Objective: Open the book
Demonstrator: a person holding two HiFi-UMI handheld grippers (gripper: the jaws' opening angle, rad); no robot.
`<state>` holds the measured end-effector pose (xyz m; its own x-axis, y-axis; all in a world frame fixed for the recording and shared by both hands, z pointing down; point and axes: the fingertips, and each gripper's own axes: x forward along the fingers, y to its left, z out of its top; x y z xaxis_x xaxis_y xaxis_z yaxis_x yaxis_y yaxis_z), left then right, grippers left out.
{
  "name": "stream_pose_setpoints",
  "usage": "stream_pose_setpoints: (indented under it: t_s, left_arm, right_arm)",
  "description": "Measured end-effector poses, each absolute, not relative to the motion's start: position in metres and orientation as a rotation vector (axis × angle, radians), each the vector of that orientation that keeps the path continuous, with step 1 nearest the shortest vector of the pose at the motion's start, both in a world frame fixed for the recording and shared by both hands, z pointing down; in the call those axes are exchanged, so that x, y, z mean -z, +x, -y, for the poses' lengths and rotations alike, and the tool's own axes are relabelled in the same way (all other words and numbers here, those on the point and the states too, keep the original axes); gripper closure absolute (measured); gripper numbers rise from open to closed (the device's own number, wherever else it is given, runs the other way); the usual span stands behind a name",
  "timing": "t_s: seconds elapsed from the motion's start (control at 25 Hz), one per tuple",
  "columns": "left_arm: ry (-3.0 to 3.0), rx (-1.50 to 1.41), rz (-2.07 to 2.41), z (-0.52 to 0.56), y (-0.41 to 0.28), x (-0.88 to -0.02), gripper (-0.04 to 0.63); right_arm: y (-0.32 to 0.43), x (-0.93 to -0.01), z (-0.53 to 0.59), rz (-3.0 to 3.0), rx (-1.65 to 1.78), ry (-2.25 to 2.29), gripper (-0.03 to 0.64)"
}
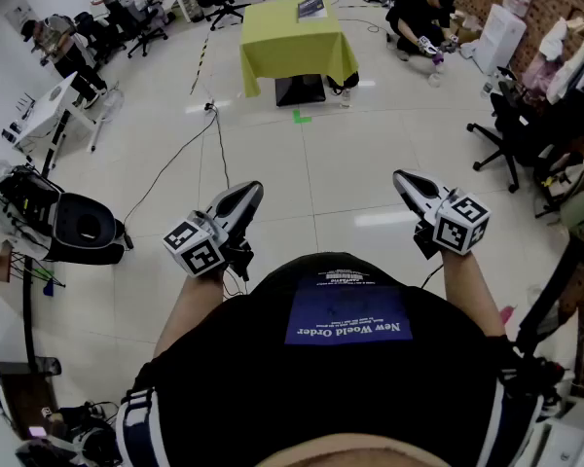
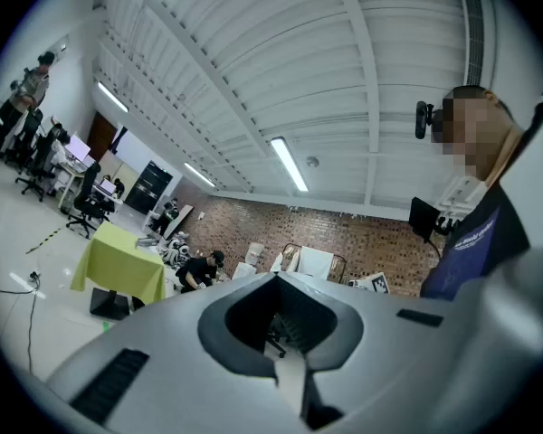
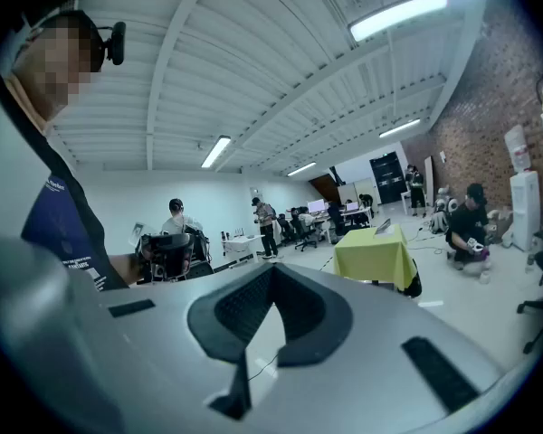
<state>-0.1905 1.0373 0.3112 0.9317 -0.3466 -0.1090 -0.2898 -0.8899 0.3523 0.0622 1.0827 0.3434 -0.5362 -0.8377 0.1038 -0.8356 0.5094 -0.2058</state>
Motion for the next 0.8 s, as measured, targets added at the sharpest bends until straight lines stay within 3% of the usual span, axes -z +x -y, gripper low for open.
stream_pose_setpoints:
  t_s: [0.4, 0.8]
  left_arm:
    - [2.744, 0.194, 0.396, -1.041, -0.135, -0.325, 0.6]
    - [2.731, 0.238, 0.326, -0.969, -0.167, -0.326, 0.6]
  right_arm:
    - [0.107, -0.364, -1.084, -2.712, 0.418, -1.532, 0.63]
    - [0.072, -0.358, -1.021, -2.72, 0.391, -1.595, 0.63]
